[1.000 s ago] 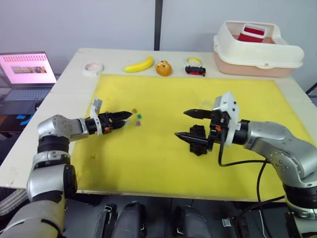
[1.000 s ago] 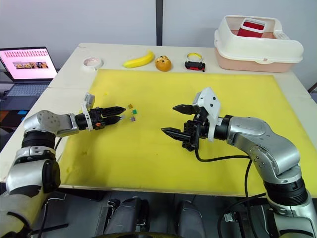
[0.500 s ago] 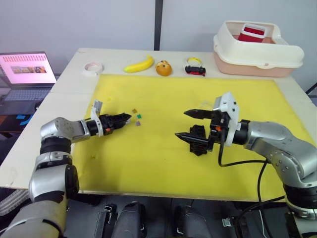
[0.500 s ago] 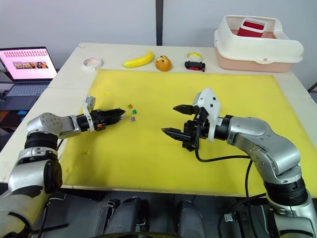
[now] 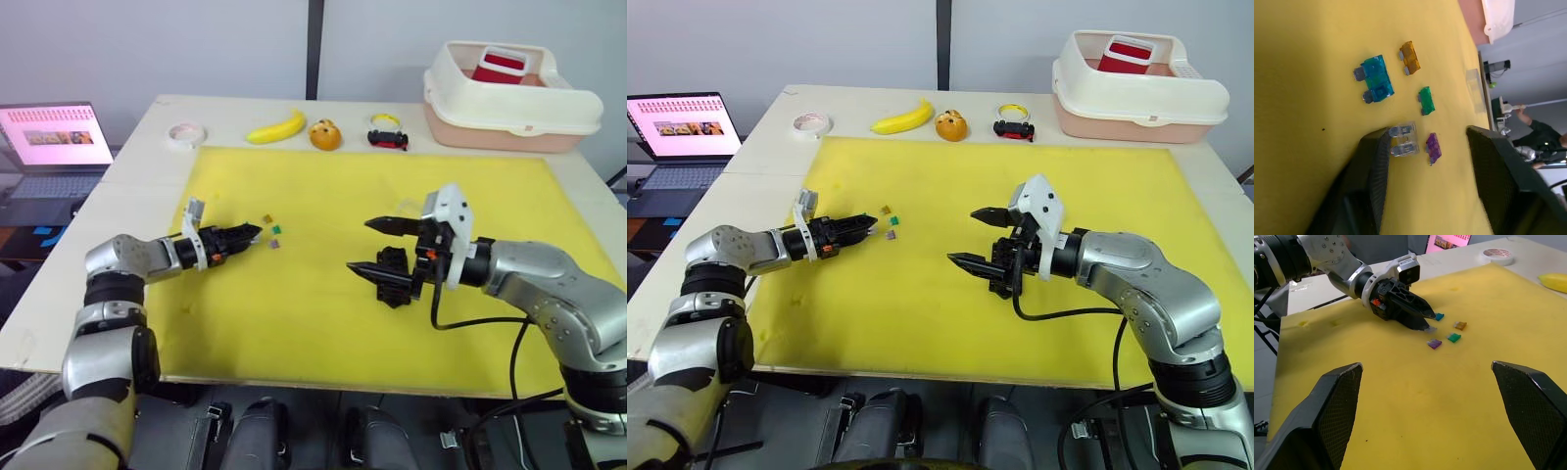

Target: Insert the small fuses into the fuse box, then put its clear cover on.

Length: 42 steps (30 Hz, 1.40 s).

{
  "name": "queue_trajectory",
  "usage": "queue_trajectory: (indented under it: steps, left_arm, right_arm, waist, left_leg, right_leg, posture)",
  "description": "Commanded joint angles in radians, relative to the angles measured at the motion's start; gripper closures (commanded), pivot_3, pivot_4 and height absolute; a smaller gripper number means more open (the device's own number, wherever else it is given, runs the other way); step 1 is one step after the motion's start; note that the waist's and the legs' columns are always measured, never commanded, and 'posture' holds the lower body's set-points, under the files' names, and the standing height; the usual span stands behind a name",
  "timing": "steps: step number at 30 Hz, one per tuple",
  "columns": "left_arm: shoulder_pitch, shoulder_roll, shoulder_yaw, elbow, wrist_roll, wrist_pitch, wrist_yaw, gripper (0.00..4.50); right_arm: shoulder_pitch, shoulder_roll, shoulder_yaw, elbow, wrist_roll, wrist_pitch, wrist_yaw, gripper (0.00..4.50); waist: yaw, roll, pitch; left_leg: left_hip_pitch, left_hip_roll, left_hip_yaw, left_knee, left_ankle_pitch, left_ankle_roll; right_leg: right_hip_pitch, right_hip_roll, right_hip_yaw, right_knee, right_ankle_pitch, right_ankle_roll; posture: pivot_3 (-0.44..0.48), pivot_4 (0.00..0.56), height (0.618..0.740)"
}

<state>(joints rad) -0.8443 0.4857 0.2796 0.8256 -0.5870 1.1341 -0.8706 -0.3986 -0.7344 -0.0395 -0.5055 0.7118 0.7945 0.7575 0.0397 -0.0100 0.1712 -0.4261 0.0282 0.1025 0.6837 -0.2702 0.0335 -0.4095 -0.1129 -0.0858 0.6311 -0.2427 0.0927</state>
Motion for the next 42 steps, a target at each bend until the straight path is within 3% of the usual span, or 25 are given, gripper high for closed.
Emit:
queue_trajectory:
  steps: [1,2,3,12,19,23,29,32,39,42]
  left_arm:
    - [0.023,-0.014,-0.002,0.031,0.021,-0.020,0.018,3.63]
    - [0.026,-0.008,0.000,0.035,0.025,-0.024,0.020,4.22]
    - [0.028,-0.005,0.001,0.038,0.027,-0.025,0.021,4.48]
    - [0.049,0.058,0.014,-0.027,0.007,0.041,-0.002,4.48]
    - [0.076,0.130,0.105,-0.304,-0.129,0.254,0.024,4.48]
    - [0.063,0.114,0.188,-0.481,-0.218,0.399,0.080,4.48]
    - [0.003,-0.008,0.216,-0.660,-0.369,0.480,0.195,4.48]
    - [-0.031,-0.135,0.242,-0.724,-0.403,0.480,0.269,4.48]
    - [-0.069,-0.372,0.339,-0.742,-0.467,0.422,0.446,4.48]
    - [-0.071,-0.433,0.382,-0.746,-0.514,0.404,0.516,4.48]
  right_arm:
    - [0.001,-0.001,-0.022,-0.036,0.010,-0.008,-0.005,0.00]
    - [0.003,-0.001,-0.023,-0.038,0.012,-0.007,-0.006,0.00]
    - [0.004,-0.002,-0.023,-0.039,0.013,-0.007,-0.007,0.00]
    - [0.011,-0.008,-0.031,-0.041,0.015,-0.005,-0.004,0.00]
    - [0.020,-0.006,-0.061,-0.051,0.054,0.017,-0.014,0.00]
    - [0.023,0.008,-0.090,-0.067,0.123,0.060,-0.040,0.00]
    - [-0.006,0.089,-0.129,-0.071,0.278,0.144,-0.167,0.00]
    - [-0.035,0.164,-0.128,-0.049,0.329,0.171,-0.276,0.00]
    - [-0.059,0.353,-0.179,0.015,0.539,0.190,-0.573,0.00]
    - [-0.056,0.390,-0.188,0.016,0.601,0.177,-0.664,0.00]
  waist:
    - [-0.001,0.000,0.000]
    - [-0.002,0.000,0.000]
    - [-0.002,0.002,-0.001]
    - [-0.025,0.004,-0.002]
    - [-0.053,0.002,-0.001]
    - [-0.049,-0.001,0.001]
    - [-0.034,-0.001,0.002]
    - [-0.030,-0.001,0.002]
    - [-0.030,-0.001,0.002]
    - [-0.030,-0.002,0.002]
  left_leg:
    - [0.000,0.000,0.000,0.000,0.000,0.000]
    - [0.000,0.000,0.000,0.000,0.000,0.000]
    - [0.000,0.000,0.000,0.000,0.000,0.000]
    - [0.001,0.001,0.000,-0.001,0.000,0.000]
    - [-0.001,0.002,0.001,-0.003,0.000,0.000]
    - [-0.002,0.002,0.001,-0.003,0.000,0.000]
    - [-0.002,0.001,0.000,-0.002,0.003,-0.005]
    - [-0.002,0.001,0.000,-0.002,0.003,-0.006]
    - [-0.001,0.001,0.001,-0.003,0.004,-0.007]
    - [-0.002,0.001,0.001,-0.003,0.003,-0.006]
  right_leg:
    - [0.000,0.000,0.000,0.000,0.000,0.000]
    - [0.000,0.000,0.000,0.000,0.000,0.000]
    - [0.000,0.000,0.000,0.000,0.000,0.000]
    - [0.000,0.000,0.000,0.000,0.000,0.000]
    - [-0.003,0.001,0.001,0.000,0.000,-0.001]
    - [-0.003,0.002,0.001,0.000,0.000,0.000]
    - [-0.002,0.001,0.000,0.000,0.000,0.000]
    - [-0.002,0.000,0.000,0.000,0.000,0.000]
    - [-0.002,0.001,0.001,0.000,0.000,0.000]
    - [-0.002,0.001,0.001,0.000,0.000,0.000]
  posture:
    - [0.000,0.150,0.740]
    - [0.000,0.150,0.740]
    - [0.000,0.150,0.740]
    - [0.000,0.150,0.740]
    - [0.000,0.150,0.740]
    - [0.000,0.150,0.740]
    - [0.000,0.150,0.740]
    - [0.000,0.150,0.740]
    - [0.000,0.150,0.740]
    - [0.000,0.150,0.740]
